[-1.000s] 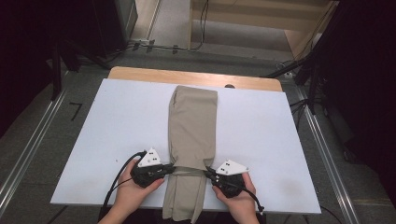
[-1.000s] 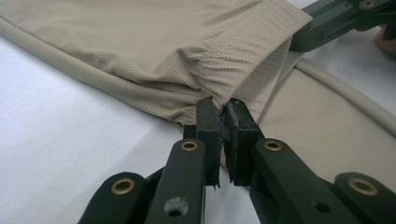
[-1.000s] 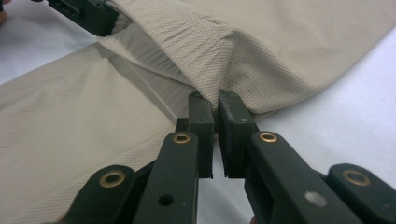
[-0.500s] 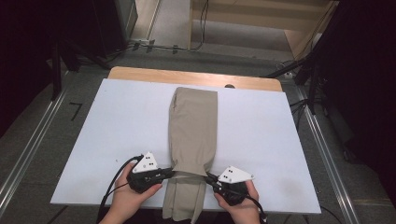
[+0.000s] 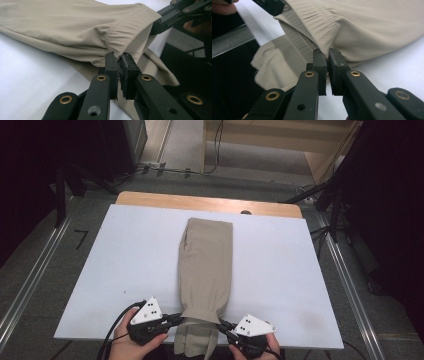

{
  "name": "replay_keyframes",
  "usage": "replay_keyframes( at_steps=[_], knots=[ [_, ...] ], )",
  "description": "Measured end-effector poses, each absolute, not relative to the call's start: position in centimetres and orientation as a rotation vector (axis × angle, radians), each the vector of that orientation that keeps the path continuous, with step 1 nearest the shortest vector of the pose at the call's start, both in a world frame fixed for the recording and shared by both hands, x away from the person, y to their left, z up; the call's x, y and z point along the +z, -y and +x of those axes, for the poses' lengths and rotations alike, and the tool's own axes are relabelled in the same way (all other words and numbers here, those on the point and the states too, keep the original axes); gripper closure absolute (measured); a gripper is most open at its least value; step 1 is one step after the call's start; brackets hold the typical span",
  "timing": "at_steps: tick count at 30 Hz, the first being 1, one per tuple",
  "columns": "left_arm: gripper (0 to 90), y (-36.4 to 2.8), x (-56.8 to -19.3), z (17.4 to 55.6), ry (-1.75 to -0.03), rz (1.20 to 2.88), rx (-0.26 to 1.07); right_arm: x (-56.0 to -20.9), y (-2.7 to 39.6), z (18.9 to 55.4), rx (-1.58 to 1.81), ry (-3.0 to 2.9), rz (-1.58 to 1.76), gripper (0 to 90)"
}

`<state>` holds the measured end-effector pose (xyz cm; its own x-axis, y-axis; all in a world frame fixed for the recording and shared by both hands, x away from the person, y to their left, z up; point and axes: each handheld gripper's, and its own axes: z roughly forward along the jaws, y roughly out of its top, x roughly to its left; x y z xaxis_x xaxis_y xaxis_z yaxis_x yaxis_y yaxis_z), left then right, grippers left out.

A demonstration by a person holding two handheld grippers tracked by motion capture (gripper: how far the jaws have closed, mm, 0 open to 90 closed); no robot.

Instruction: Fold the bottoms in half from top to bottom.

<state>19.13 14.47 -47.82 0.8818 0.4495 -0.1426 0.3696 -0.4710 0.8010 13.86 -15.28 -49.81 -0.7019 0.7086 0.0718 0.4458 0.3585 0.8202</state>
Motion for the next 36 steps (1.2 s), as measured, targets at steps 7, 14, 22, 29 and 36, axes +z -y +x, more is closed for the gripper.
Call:
replay_keyframes(
  at_steps=[7, 14, 22, 29, 36],
  knots=[
    [86.2, -14.8, -47.5, 16.9, -0.567, 2.120, 0.087, -49.4, 15.2, 11.8, 1.291, -2.346, 1.006, 83.6],
    [86.2, -15.1, -46.8, 14.2, -0.555, 2.127, 0.080, -49.0, 15.4, 9.4, 1.341, -2.344, 1.000, 83.5],
    [35.6, -16.6, -46.3, 12.8, -0.564, 2.017, 0.050, -48.3, 16.1, 7.2, 1.442, -2.299, 0.994, 27.5],
    [11.2, -16.1, -45.7, 16.1, -0.524, 1.968, -0.010, -46.9, 18.0, 9.6, 1.471, -2.227, 1.020, 12.8],
    [10.1, -15.3, -44.9, 19.9, -0.501, 1.954, 0.020, -46.2, 18.2, 13.0, 1.434, -2.228, 0.999, 8.0]
  ],
)
